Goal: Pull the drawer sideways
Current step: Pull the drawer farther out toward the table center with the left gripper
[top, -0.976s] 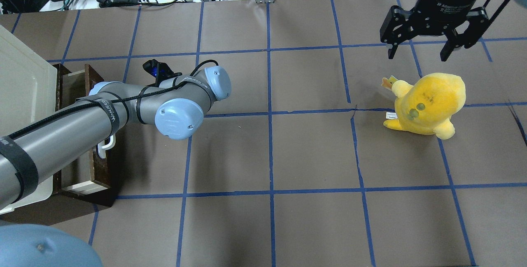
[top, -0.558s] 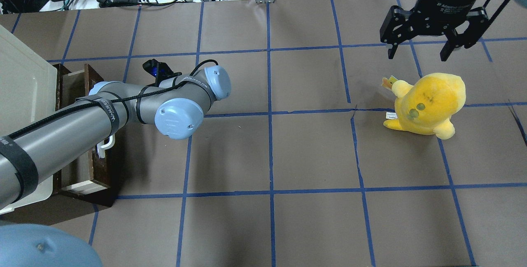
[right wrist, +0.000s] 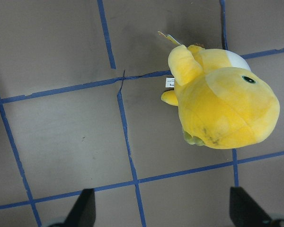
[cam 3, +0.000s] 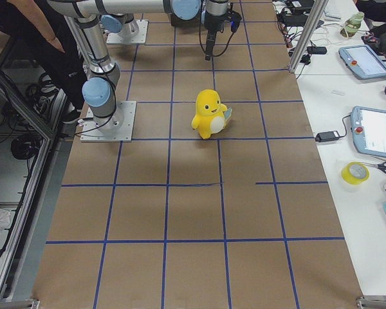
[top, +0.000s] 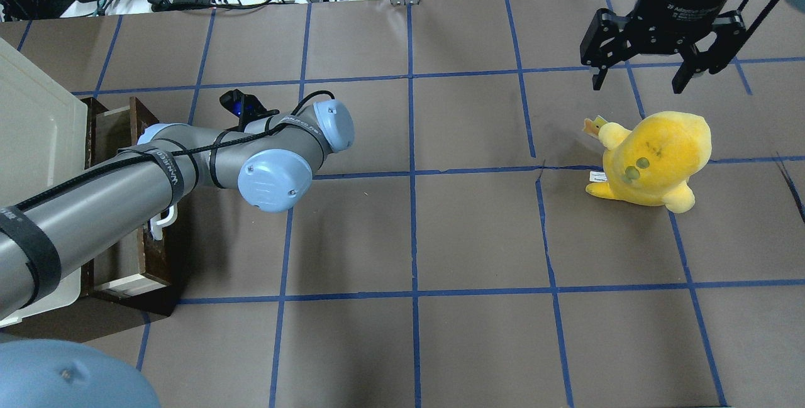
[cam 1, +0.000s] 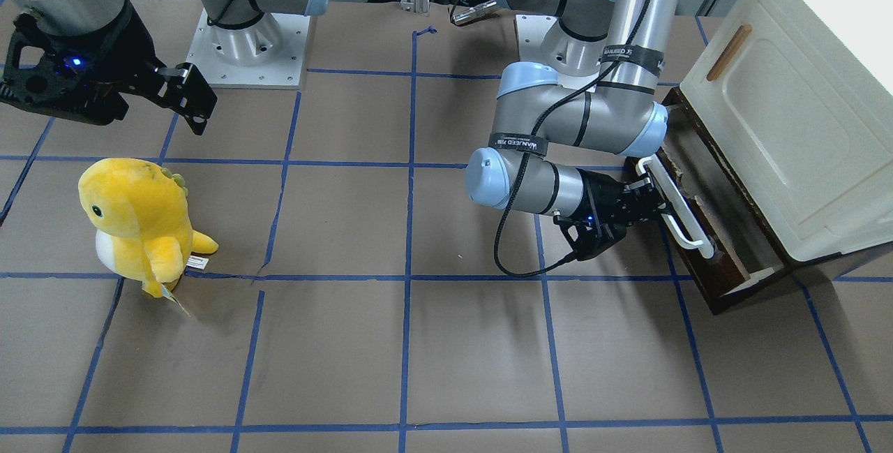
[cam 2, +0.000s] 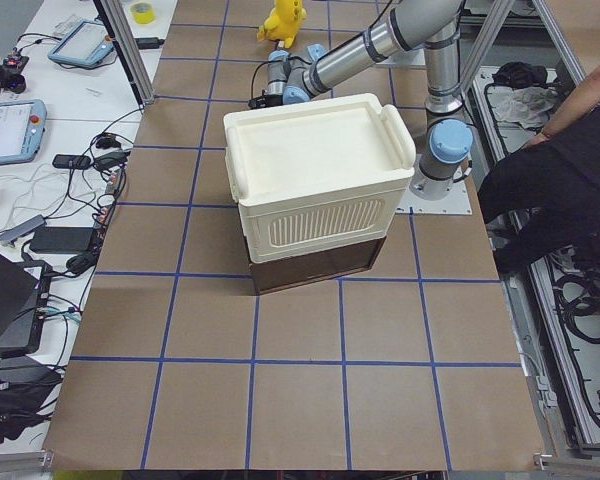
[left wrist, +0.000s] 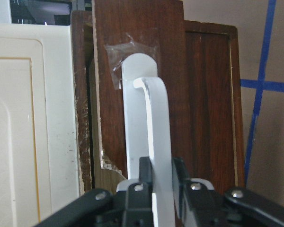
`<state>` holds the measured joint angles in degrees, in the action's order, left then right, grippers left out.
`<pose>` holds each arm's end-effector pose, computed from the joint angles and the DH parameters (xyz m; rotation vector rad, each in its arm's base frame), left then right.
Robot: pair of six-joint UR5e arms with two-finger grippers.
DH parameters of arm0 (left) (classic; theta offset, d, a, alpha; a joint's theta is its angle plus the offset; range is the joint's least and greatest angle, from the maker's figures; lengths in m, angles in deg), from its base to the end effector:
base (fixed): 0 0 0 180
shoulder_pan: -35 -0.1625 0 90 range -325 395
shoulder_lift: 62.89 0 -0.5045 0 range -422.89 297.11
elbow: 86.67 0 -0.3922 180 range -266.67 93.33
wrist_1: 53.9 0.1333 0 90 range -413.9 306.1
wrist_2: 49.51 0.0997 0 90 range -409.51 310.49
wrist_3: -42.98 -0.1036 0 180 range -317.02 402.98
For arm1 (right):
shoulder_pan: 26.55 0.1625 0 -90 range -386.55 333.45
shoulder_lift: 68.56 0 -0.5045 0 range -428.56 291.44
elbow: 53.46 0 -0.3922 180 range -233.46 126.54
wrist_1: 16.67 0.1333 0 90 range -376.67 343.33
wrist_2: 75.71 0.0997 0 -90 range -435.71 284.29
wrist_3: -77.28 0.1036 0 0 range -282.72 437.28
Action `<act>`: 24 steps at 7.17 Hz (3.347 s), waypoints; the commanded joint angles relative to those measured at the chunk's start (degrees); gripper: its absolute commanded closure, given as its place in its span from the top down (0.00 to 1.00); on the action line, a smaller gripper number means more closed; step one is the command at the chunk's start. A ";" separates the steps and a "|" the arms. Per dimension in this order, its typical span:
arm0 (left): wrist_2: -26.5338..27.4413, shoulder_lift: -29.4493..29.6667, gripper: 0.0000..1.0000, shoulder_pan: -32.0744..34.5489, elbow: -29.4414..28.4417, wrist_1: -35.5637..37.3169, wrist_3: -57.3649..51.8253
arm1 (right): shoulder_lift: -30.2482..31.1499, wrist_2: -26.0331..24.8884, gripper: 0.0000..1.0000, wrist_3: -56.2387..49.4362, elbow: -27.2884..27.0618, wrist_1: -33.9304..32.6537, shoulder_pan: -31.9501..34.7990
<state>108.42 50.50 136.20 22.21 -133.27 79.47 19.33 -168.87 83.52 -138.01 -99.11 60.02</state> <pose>-0.1444 -0.5371 0.2763 -0.0609 1.8955 -0.0245 0.0973 -0.5087 0.5790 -0.2567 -3.0720 -0.1115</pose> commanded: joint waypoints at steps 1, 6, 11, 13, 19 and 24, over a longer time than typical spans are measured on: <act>0.00 0.25 0.22 0.57 -0.07 0.18 -0.19 | 0.00 0.00 1.00 0.00 0.00 0.00 0.00; -0.08 0.43 0.22 2.15 -1.38 0.19 -1.33 | 0.00 0.00 1.00 0.00 0.00 0.00 0.00; -0.17 0.52 0.22 3.47 -1.56 0.27 -1.33 | 0.00 0.00 1.00 0.00 0.00 0.00 -0.08; -0.17 0.78 0.22 4.18 -2.35 0.19 -1.33 | 0.00 0.00 1.00 0.00 0.00 0.09 0.00; -0.17 0.43 0.23 5.23 -2.35 0.19 -1.42 | 0.00 0.00 1.00 0.00 0.00 0.00 -0.08; 0.35 0.43 0.53 5.32 -2.35 0.10 -2.56 | 0.00 0.00 1.00 0.00 0.00 0.00 0.00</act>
<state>108.55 50.97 141.50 19.85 -133.18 77.03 19.33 -168.87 83.52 -138.01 -99.11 60.02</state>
